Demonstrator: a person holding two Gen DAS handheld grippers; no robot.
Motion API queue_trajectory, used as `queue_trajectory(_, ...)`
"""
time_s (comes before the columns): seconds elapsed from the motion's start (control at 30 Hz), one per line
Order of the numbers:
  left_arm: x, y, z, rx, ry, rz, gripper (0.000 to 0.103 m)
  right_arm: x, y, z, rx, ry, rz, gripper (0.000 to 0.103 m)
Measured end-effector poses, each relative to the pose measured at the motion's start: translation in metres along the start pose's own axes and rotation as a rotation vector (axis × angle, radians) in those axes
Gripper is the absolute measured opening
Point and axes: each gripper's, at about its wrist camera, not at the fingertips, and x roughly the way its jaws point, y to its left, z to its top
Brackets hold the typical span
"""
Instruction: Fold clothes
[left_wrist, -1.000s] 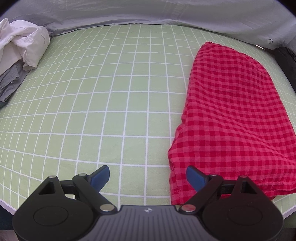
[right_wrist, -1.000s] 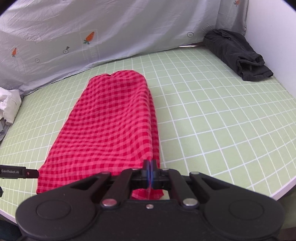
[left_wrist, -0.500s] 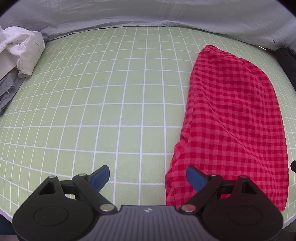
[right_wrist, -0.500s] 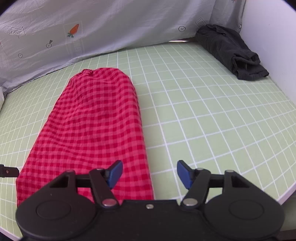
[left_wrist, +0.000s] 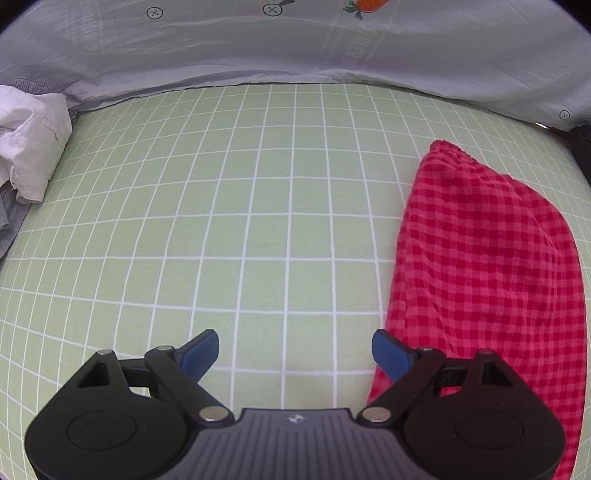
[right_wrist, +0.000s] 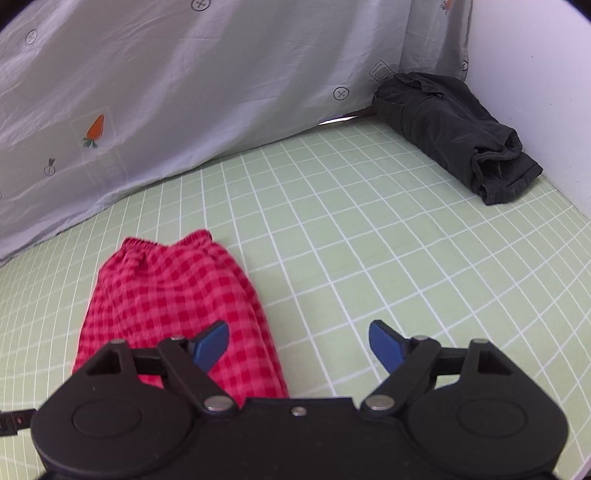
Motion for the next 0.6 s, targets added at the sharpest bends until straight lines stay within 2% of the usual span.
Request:
queue_trajectory(0.17,0.022,0.001,0.030,-0.008,0.017,0.003,0.090,0.047,0.014,0.039,0.042,0.025,-0.032,0.081)
queue_trajectory(0.27,0.031,-0.002,0.034,0.011,0.032,0.006,0.090,0.067,0.027,0.050,0.035,0.047,-0.004,0.076)
queue_trajectory(0.37,0.042,-0.004,0.032,0.020,0.060,0.013,0.090,0.079,0.046,0.049,-0.005,0.087,0.044,0.061)
queue_trajectory(0.6,0.050,-0.001,0.027,-0.004,0.105,0.012,0.090,0.078,0.088,0.021,-0.181,0.137,0.107,0.047)
